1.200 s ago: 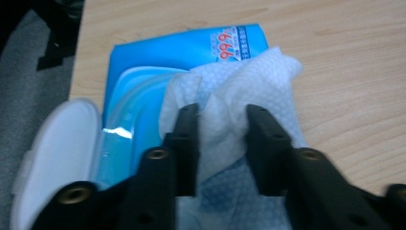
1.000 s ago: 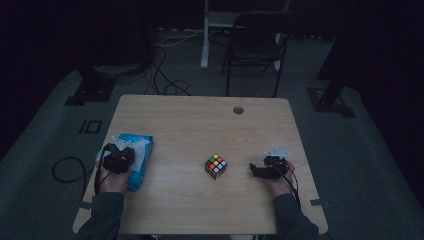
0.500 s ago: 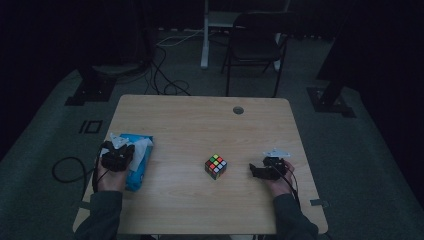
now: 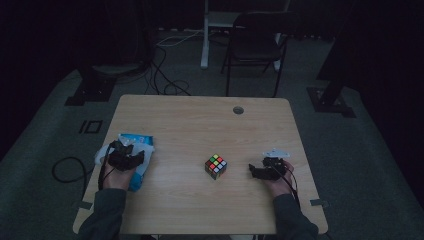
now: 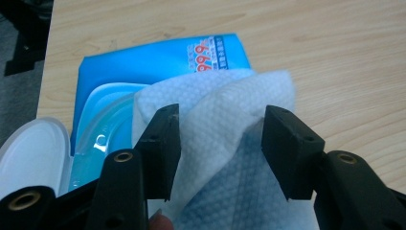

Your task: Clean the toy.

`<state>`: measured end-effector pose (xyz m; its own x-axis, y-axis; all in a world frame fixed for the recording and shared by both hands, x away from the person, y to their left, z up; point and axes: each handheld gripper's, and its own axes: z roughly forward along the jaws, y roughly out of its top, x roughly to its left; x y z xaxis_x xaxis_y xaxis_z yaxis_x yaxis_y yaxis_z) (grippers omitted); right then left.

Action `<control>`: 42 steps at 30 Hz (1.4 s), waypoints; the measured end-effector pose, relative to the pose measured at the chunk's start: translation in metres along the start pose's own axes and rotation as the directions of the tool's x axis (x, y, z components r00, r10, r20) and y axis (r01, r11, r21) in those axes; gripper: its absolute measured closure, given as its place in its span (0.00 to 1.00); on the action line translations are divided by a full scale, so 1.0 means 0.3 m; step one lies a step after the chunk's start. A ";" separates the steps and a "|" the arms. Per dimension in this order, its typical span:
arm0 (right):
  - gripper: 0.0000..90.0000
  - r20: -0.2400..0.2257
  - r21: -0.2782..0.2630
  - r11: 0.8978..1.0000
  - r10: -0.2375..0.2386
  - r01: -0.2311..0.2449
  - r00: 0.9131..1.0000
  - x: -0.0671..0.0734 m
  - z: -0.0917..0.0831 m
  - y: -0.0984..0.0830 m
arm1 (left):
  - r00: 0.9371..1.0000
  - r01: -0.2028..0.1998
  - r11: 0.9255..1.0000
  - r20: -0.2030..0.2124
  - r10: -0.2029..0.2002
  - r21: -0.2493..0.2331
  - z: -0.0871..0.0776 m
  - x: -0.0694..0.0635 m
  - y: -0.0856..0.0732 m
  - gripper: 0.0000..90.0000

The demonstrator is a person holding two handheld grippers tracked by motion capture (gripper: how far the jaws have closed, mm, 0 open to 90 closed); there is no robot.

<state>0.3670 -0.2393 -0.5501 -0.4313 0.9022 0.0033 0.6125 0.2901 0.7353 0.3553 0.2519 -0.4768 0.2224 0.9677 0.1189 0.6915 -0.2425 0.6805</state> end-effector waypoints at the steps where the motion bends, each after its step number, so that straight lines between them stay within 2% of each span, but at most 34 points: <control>1: 0.20 -0.001 0.000 1.000 0.000 0.000 1.000 0.000 0.000 0.000 | 1.000 -0.002 1.000 -0.014 0.002 0.006 0.003 -0.001 0.000 0.61; 2: 0.20 -0.001 0.000 1.000 0.000 0.000 1.000 0.001 0.000 0.000 | 1.000 -0.005 1.000 -0.024 0.005 0.006 0.005 -0.003 -0.001 0.67; 5: 0.23 -0.006 0.000 1.000 -0.004 0.004 1.000 0.004 -0.002 0.000 | 1.000 -0.002 1.000 -0.013 0.002 -0.017 -0.013 0.000 0.001 0.89; 7: 0.26 -0.019 0.000 1.000 -0.010 0.010 1.000 0.009 -0.004 0.001 | 1.000 0.003 0.999 0.004 -0.003 -0.039 -0.028 0.002 0.002 0.95; 10: 0.26 -0.031 -0.008 1.000 -0.005 0.005 0.999 0.020 -0.008 0.004 | 1.000 -0.006 0.998 0.010 0.007 -0.057 -0.046 0.000 0.005 0.97; 11: 0.25 -0.040 -0.017 1.000 -0.001 0.000 0.999 0.024 -0.011 0.007 | 1.000 -0.002 0.997 0.030 0.004 -0.078 -0.060 -0.001 0.008 0.97; 14: 0.24 -0.052 -0.034 0.999 0.002 -0.004 0.999 0.038 -0.019 0.012 | 0.999 -0.003 0.995 0.044 0.008 -0.104 -0.079 -0.008 0.015 0.98; 18: 0.19 -0.090 -0.067 0.998 -0.016 0.010 0.996 0.058 -0.032 0.018 | 0.999 -0.025 0.992 0.043 0.030 -0.125 -0.098 -0.025 0.026 0.98; 24: 0.15 -0.162 -0.125 0.991 -0.064 0.043 0.985 0.108 -0.054 0.034 | 0.998 -0.021 0.988 0.059 0.030 -0.154 -0.118 -0.035 0.038 0.98; 27: 0.15 -0.185 -0.125 0.990 -0.087 0.065 0.979 0.133 -0.052 0.037 | 0.998 -0.029 0.986 0.057 0.039 -0.165 -0.128 -0.041 0.043 0.98; 36: 0.15 -0.205 -0.128 0.988 -0.110 0.085 0.973 0.159 -0.047 0.043 | 0.997 -0.037 0.980 0.065 0.051 -0.197 -0.151 -0.054 0.064 0.98; 42: 0.16 -0.211 -0.129 0.987 -0.119 0.093 0.970 0.165 -0.046 0.045 | 0.996 -0.029 0.977 0.077 0.046 -0.212 -0.160 -0.046 0.072 0.98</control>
<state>0.3447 -0.1952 -0.5307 -0.6310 0.7736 0.0584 0.4791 0.3293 0.8136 0.3341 0.2366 -0.4289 0.3066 0.9472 0.0941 0.5231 -0.2503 0.8147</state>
